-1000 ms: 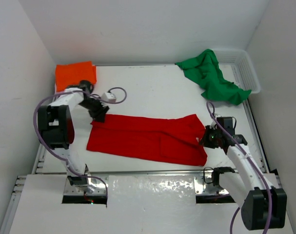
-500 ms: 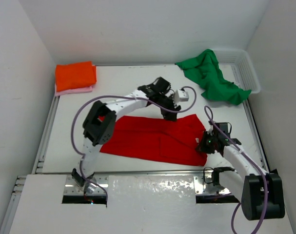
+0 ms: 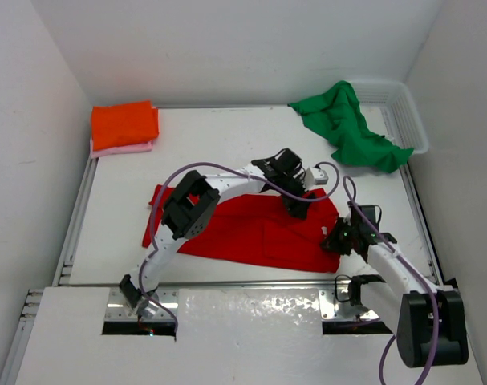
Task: Fold and stack the t-shirts
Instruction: Fold the other side of the tshirt into a rectangle
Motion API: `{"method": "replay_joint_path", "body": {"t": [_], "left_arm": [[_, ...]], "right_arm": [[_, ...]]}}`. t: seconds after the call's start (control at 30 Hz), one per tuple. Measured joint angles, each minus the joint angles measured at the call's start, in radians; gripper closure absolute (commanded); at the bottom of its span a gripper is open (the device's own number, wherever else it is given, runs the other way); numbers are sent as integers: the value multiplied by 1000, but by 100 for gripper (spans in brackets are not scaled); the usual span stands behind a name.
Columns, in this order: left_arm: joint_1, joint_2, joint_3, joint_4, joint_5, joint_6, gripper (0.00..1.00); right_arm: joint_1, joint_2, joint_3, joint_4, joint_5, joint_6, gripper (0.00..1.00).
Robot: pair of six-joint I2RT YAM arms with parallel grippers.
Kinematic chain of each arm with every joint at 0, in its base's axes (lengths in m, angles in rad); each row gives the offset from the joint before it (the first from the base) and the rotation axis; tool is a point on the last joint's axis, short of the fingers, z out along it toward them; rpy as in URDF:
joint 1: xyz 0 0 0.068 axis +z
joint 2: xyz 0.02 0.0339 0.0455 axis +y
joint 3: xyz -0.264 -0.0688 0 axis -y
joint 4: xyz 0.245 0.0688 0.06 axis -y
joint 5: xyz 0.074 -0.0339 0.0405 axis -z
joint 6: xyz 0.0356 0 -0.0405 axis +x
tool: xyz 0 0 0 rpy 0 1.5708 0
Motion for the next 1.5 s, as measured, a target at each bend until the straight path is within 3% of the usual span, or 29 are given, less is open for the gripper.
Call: {"method": "replay_joint_path", "body": {"t": [0.13, 0.33, 0.6, 0.63, 0.7, 0.87, 0.93, 1.03, 1.07, 1.17, 1.3, 1.43, 1.5], "left_arm": [[-2, 0, 5, 29, -58, -40, 41], [-5, 45, 35, 67, -26, -91, 42], [-13, 77, 65, 82, 5, -121, 62], [-15, 81, 68, 82, 7, -121, 61], [-16, 85, 76, 78, 16, -119, 47], [-18, 94, 131, 60, 22, -134, 44], [-11, 94, 147, 75, 21, -161, 47], [-7, 94, 177, 76, 15, -183, 63], [-6, 93, 185, 76, 15, -188, 76], [-6, 91, 188, 76, 24, -193, 89], [-10, 90, 164, 66, 37, -184, 90], [-21, 90, 128, 40, 27, -163, 80], [-26, 90, 122, 22, 19, -149, 80]], "right_arm": [[0, -24, -16, 10, 0, 4, 100], [0, -38, -23, 14, -1, 3, 100], [0, -15, -23, 35, -21, -1, 100], [0, -15, -23, 35, -22, -2, 100], [0, -10, -23, 39, -24, -3, 100], [0, -2, -23, 47, -30, -4, 100], [0, -2, -23, 47, -31, -5, 100], [0, -2, -23, 47, -31, -6, 100], [0, -2, -23, 47, -31, -6, 100], [-1, -2, -23, 47, -31, -6, 100], [-1, -2, -23, 47, -31, -6, 100], [-1, -3, -23, 47, -31, -10, 100], [0, -5, -23, 47, -31, -10, 100]]}}
